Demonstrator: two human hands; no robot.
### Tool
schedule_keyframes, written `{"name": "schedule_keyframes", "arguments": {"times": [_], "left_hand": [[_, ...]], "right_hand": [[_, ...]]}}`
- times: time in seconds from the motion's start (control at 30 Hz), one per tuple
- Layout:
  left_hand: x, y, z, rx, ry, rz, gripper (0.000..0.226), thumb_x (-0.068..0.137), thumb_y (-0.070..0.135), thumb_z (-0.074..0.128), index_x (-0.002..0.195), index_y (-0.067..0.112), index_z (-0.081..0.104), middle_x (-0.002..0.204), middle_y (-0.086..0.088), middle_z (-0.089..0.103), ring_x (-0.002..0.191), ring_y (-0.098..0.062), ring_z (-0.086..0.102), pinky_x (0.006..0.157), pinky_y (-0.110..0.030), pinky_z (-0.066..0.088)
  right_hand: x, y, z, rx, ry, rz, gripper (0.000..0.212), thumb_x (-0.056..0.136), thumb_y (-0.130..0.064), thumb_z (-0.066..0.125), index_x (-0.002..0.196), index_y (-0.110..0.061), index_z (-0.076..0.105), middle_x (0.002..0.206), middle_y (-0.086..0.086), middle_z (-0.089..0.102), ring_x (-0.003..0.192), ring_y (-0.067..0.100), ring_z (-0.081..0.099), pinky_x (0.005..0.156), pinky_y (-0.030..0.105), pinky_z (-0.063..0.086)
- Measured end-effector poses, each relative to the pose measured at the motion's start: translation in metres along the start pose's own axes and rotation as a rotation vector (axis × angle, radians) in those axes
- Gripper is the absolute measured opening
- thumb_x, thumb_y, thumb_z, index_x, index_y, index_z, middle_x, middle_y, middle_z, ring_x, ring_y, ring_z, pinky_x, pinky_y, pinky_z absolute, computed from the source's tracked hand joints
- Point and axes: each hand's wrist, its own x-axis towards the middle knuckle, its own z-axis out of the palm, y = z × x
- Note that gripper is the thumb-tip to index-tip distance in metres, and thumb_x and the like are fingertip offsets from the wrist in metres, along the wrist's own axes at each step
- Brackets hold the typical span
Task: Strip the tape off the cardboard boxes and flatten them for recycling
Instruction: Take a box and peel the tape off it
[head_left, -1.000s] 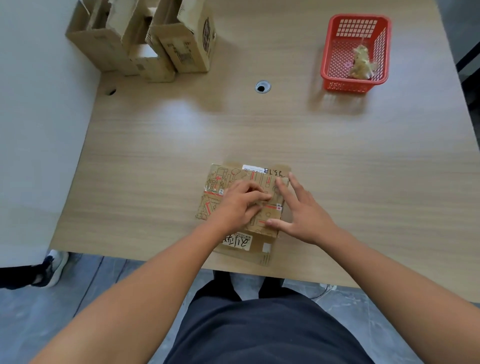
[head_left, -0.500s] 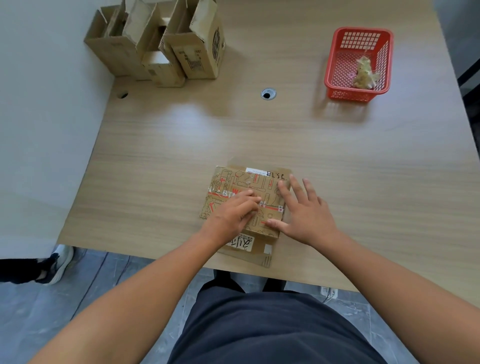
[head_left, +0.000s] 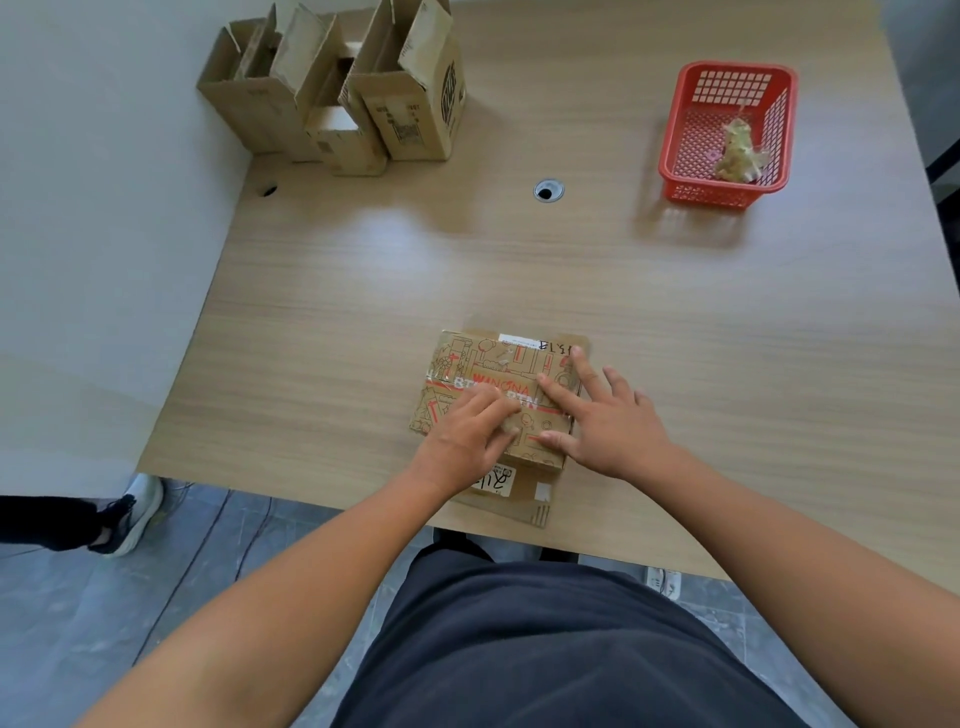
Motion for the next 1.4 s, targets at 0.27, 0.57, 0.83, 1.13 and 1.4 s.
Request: {"name": "schedule_keyframes", "arguments": {"times": [0.27,0.57,0.83,1.13,1.4], "left_hand": [[0.019,0.008,0.003,-0.064,0.012,-0.253,0.037,0.096,0.023,0.067,0.133,0.02,0.064,0.117,0.003,0.061,0.113,-0.014,0.044,0.1,-0.028,0.037],[0.016,0.003,0.001,0.005,0.058,-0.218,0.017,0.094,0.019,0.07,0.11,0.011,0.07,0.103,0.002,0.057,0.096,-0.008,0.041,0.082,-0.023,0.035],[0.017,0.005,-0.006,0.068,0.029,-0.229,0.015,0.095,0.016,0.069,0.109,0.01,0.07,0.105,-0.002,0.058,0.097,-0.016,0.049,0.082,-0.033,0.049],[0.022,0.01,-0.009,0.068,0.11,-0.456,0.025,0.092,0.032,0.071,0.111,0.017,0.066,0.101,0.008,0.052,0.093,-0.01,0.046,0.082,-0.025,0.042],[0.018,-0.003,-0.011,-0.049,0.187,-0.706,0.013,0.094,0.037,0.068,0.098,0.025,0.066,0.104,0.01,0.047,0.102,-0.012,0.046,0.091,-0.032,0.049]], "right_hand": [[-0.002,-0.001,0.001,0.0,0.037,-0.013,0.09,0.076,-0.096,0.027,0.151,-0.063,-0.01,0.168,-0.008,-0.026,0.156,0.033,-0.001,0.121,0.062,0.018],[-0.002,-0.004,0.0,0.003,0.016,0.025,0.09,0.075,-0.098,0.029,0.149,-0.066,-0.01,0.168,-0.011,-0.026,0.157,0.034,0.001,0.12,0.065,0.016],[-0.001,-0.004,-0.002,-0.01,0.018,0.033,0.092,0.073,-0.1,0.028,0.149,-0.066,-0.011,0.167,-0.011,-0.026,0.156,0.035,0.003,0.119,0.066,0.017],[0.0,-0.005,0.002,0.017,0.026,0.04,0.094,0.072,-0.1,0.03,0.149,-0.066,-0.01,0.167,-0.012,-0.026,0.156,0.035,0.003,0.119,0.067,0.016],[0.002,-0.006,0.002,0.032,0.025,0.046,0.095,0.073,-0.098,0.035,0.151,-0.064,-0.007,0.168,-0.011,-0.024,0.156,0.036,0.003,0.119,0.066,0.016]]}}
